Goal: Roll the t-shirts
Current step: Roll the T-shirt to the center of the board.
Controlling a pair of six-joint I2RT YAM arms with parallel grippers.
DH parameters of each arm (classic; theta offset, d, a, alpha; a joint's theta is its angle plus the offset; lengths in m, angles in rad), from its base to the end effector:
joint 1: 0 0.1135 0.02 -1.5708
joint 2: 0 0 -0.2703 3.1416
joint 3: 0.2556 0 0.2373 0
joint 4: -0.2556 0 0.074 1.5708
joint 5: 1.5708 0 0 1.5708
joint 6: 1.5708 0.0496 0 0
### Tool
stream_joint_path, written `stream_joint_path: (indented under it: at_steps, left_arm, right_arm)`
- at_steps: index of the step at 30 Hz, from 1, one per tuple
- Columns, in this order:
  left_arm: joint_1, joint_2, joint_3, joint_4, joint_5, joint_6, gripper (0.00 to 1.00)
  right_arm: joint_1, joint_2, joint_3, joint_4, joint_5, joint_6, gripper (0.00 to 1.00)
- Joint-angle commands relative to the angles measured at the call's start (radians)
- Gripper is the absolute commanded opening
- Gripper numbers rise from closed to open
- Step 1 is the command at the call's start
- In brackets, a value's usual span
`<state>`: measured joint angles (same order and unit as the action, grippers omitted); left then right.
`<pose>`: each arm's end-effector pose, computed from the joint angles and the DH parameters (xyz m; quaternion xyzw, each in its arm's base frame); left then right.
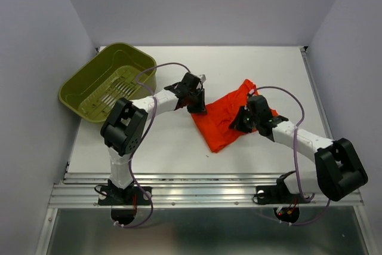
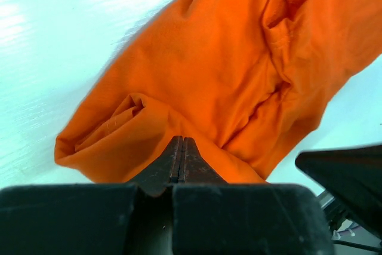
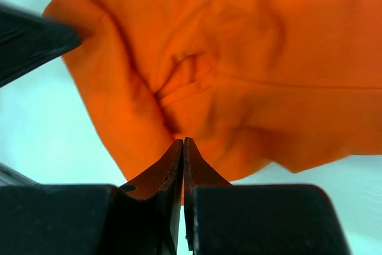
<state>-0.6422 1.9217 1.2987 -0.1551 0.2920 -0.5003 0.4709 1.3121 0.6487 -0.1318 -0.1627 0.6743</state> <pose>0.3285 -0.2635 0.1968 0.1207 0.9064 -0.3194 0.2487 0.2234 0.1227 0.1929 0.0631 0.9210 0.2674 0.2760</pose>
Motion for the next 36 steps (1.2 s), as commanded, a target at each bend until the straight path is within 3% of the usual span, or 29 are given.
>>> stream_joint_path:
  at_steps: [1,8,18,29,36]
  left_arm:
    - [0.004,-0.078,0.017,-0.006,-0.011,0.020,0.00]
    - [-0.014,-0.081,0.013,0.006,0.015,0.012,0.00]
    - [-0.149,-0.040,0.086,-0.032,0.029,0.045,0.00]
    - [-0.234,0.100,0.136,-0.078,0.128,0.123,0.00]
    - [-0.238,0.103,0.110,-0.107,0.134,0.155,0.00]
  right_arm:
    - [-0.109,0.024,0.042,-0.038,0.075,0.048,0.08]
    - [-0.231,0.084,0.077,-0.049,0.158,0.053,0.09]
    - [-0.391,0.153,0.097,-0.046,0.183,-0.004,0.09]
    - [-0.434,0.259,0.132,-0.017,0.206,-0.032,0.09]
    - [-0.445,0.292,0.140,-0.002,0.224,-0.032,0.09]
